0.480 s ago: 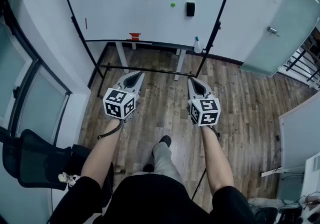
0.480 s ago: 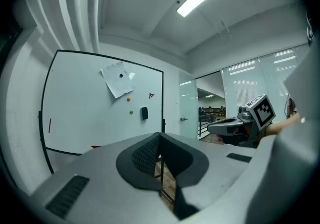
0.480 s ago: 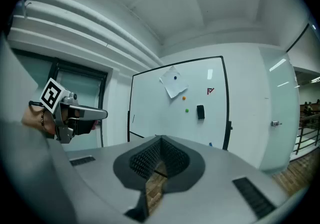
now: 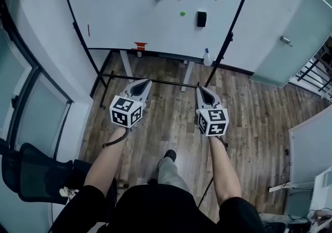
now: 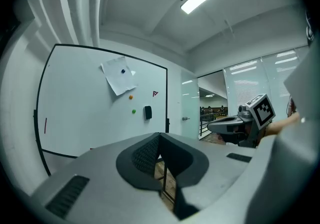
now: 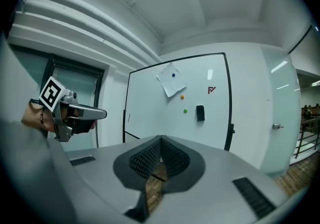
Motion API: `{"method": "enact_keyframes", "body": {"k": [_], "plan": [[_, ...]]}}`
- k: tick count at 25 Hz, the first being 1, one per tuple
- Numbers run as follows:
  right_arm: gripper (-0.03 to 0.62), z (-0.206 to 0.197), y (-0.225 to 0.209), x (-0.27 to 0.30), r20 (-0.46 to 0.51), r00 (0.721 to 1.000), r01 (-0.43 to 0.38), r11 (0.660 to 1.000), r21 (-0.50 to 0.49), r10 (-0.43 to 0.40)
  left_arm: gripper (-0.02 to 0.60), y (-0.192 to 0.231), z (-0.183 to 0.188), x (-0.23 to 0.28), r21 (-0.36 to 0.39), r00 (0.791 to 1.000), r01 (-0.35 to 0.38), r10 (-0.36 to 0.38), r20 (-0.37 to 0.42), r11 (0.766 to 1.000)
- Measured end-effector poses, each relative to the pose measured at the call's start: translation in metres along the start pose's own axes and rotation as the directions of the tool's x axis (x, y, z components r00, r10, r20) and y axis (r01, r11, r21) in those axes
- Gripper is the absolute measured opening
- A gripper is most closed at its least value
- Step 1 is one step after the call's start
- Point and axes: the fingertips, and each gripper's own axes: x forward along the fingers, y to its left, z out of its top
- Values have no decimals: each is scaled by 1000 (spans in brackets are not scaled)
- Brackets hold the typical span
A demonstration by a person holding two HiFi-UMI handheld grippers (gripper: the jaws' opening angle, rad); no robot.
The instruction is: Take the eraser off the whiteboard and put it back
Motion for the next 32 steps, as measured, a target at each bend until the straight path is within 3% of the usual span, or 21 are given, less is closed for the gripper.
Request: {"method": "enact_keyframes", "body": {"k": [14, 32], "plan": [[23, 39, -78, 106, 21, 1000, -23, 999, -22, 23, 21, 58, 27, 117, 3, 1000, -23, 23, -9, 1000], [23, 32, -144, 164, 21, 998, -63, 998, 18, 62, 20, 64, 32, 213, 10, 999, -27, 27, -36, 1000]]}}
